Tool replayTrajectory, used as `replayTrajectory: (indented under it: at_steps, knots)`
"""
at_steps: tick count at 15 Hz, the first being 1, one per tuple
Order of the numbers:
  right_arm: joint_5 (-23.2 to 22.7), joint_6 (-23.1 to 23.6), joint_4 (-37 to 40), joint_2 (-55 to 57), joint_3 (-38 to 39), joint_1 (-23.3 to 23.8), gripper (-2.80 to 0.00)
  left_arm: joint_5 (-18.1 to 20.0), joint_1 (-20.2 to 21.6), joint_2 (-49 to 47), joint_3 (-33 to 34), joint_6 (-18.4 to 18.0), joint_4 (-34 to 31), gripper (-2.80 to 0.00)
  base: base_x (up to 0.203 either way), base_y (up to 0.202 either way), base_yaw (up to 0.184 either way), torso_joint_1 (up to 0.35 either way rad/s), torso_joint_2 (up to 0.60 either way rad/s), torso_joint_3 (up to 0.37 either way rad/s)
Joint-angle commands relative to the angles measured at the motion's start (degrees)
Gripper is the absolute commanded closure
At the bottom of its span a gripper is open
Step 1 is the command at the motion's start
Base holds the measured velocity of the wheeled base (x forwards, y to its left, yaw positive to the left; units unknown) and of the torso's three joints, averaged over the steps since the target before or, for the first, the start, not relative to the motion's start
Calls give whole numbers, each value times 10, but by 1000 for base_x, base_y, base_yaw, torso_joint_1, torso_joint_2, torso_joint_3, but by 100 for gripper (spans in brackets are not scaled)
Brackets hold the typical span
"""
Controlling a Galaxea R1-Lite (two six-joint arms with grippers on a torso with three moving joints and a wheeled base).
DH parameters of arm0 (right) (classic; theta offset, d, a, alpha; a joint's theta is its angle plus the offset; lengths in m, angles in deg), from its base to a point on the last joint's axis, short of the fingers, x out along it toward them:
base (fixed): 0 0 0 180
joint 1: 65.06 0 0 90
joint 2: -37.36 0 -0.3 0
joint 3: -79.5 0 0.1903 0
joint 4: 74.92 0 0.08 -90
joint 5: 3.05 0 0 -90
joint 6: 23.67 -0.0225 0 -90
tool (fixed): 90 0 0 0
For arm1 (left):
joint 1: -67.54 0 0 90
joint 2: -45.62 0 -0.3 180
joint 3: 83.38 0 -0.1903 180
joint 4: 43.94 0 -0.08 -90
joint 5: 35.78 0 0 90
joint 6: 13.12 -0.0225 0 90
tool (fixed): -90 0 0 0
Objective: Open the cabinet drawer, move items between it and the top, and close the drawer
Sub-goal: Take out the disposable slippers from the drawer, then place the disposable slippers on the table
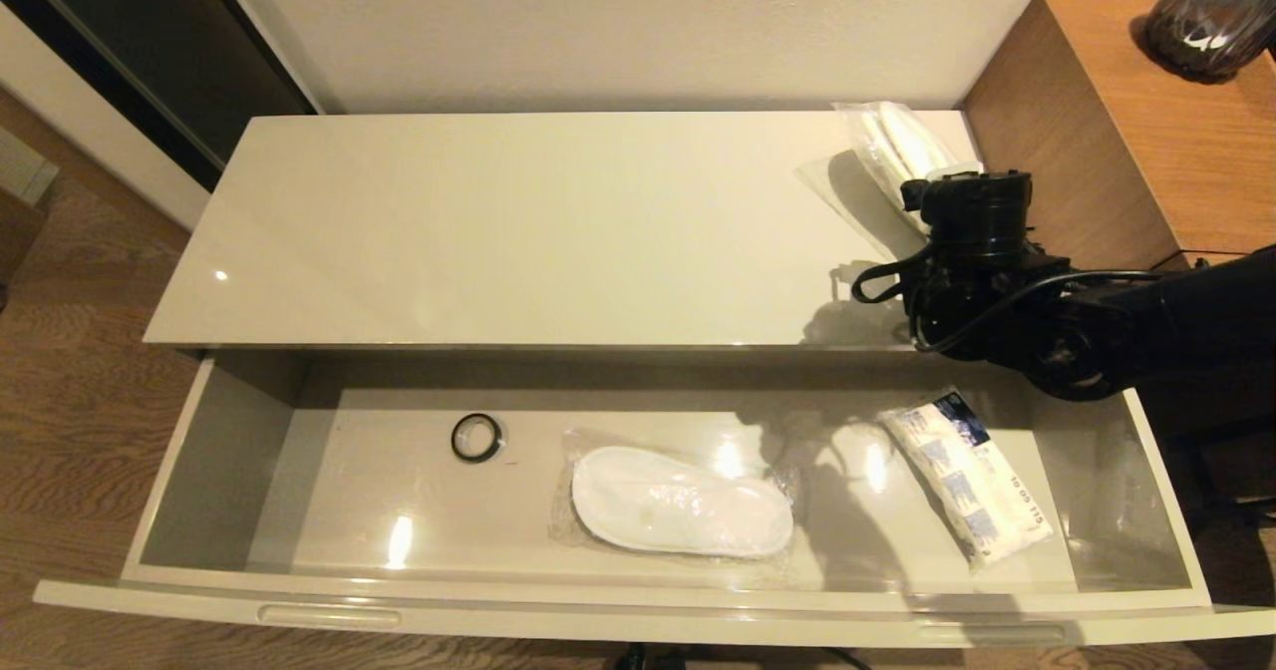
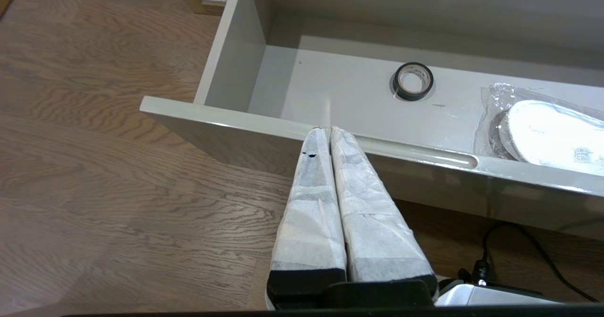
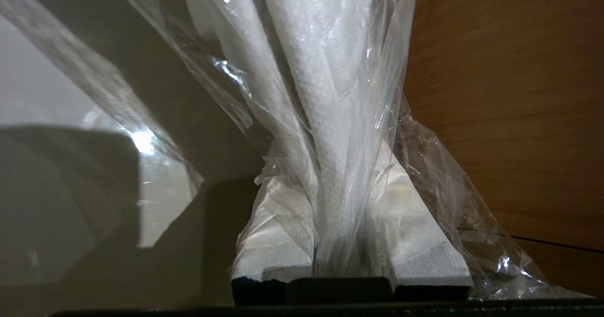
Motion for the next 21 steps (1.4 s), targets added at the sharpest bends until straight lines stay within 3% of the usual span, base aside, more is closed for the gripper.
replayTrajectory:
  at_steps: [1,3,6,9,12,14,19,21]
  knots:
    - [9,-3,7,-37,-4,-20,0,0,1,22,1,0,0,0,0,0,0,0,0,0]
    - [13,-12,40,-65,-13,-34,0,0,0,22,1,0,0,0,0,0,0,0,0,0]
    - [14,-59,175,-141,-16,-77,0,0,0,22,1,0,0,0,0,0,0,0,0,0]
    - [0,-172,401,-217,-13,-143,0,0,1,22,1,0,0,0,0,0,0,0,0,0]
    - [-100,-346,615,-257,-12,-198,0,0,1,22,1,0,0,0,0,0,0,0,0,0]
    - [-182,-456,690,-263,-2,-214,0,0,1,22,1,0,0,0,0,0,0,0,0,0]
    - [-330,-653,703,-245,133,-236,0,0,1,22,1,0,0,0,0,0,0,0,0,0]
    - [-396,-696,692,-228,163,-237,0,0,0,22,1,0,0,0,0,0,0,0,0,0]
